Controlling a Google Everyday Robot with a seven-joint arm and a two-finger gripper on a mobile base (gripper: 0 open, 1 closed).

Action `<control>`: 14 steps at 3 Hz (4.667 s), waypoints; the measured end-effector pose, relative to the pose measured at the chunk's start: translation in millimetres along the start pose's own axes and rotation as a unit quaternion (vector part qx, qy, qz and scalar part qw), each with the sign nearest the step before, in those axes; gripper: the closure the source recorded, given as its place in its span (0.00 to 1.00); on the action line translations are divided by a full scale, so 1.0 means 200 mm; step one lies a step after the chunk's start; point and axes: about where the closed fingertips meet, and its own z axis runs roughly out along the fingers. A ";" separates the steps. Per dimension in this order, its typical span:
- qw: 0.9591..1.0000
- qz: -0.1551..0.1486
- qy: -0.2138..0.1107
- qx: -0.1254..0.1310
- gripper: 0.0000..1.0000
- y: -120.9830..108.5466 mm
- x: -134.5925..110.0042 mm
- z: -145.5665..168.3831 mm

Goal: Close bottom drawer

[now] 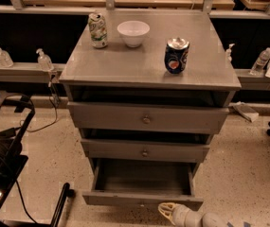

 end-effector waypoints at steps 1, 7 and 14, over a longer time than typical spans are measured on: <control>1.000 0.000 0.000 0.000 1.00 0.00 0.00 0.00; 0.998 0.039 -0.042 0.033 1.00 -0.17 0.08 0.19; 0.998 -0.030 -0.044 -0.020 1.00 -0.27 -0.04 0.23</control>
Offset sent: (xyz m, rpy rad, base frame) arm 0.0188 0.0023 -0.0062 0.0445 0.0040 0.0198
